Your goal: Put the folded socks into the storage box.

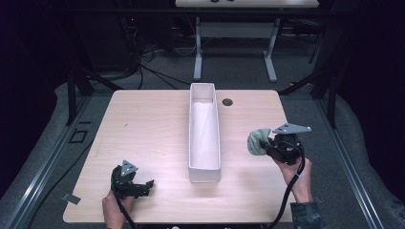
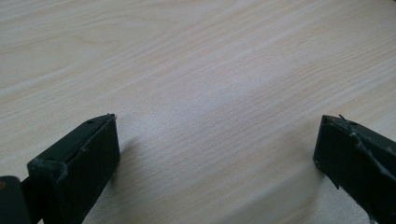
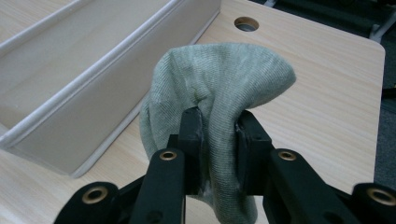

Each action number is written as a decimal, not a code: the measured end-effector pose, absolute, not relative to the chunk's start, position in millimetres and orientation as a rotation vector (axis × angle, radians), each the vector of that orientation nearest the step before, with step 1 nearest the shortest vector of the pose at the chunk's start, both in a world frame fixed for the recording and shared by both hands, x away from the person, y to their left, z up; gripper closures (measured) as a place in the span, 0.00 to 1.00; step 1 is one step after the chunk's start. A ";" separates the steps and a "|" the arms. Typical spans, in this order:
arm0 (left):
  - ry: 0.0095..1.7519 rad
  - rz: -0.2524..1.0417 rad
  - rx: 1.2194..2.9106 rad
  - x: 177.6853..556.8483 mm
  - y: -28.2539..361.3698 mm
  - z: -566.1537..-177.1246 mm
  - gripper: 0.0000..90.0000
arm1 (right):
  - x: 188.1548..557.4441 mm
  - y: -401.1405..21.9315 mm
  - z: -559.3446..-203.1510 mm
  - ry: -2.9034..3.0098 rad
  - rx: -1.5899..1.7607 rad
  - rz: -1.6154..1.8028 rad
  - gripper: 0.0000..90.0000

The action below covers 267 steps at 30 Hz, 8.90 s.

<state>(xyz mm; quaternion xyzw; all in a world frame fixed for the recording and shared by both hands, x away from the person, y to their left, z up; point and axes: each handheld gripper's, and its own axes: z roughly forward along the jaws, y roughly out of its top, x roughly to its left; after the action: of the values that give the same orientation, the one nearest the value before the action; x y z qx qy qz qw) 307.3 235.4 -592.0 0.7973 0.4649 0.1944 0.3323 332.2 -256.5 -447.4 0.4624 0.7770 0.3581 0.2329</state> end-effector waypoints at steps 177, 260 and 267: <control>1.213 0.507 2.084 307.3 235.5 -592.0 0.00 | 356.3 -89.5 -471.0 2.616 0.963 0.895 0.80; 1.214 0.506 2.083 307.6 235.3 -592.0 0.00 | 361.5 -86.4 -470.2 2.705 0.890 0.870 0.89; 1.215 0.506 2.083 307.6 235.3 -592.0 0.00 | 354.3 -95.7 -458.7 2.653 0.868 0.976 0.74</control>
<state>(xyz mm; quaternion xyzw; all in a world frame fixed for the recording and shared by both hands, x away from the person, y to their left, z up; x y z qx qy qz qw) 307.6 235.3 -592.0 0.7974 0.4649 0.1937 0.3324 354.3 -95.7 -458.7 0.2924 0.8933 0.3286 0.0922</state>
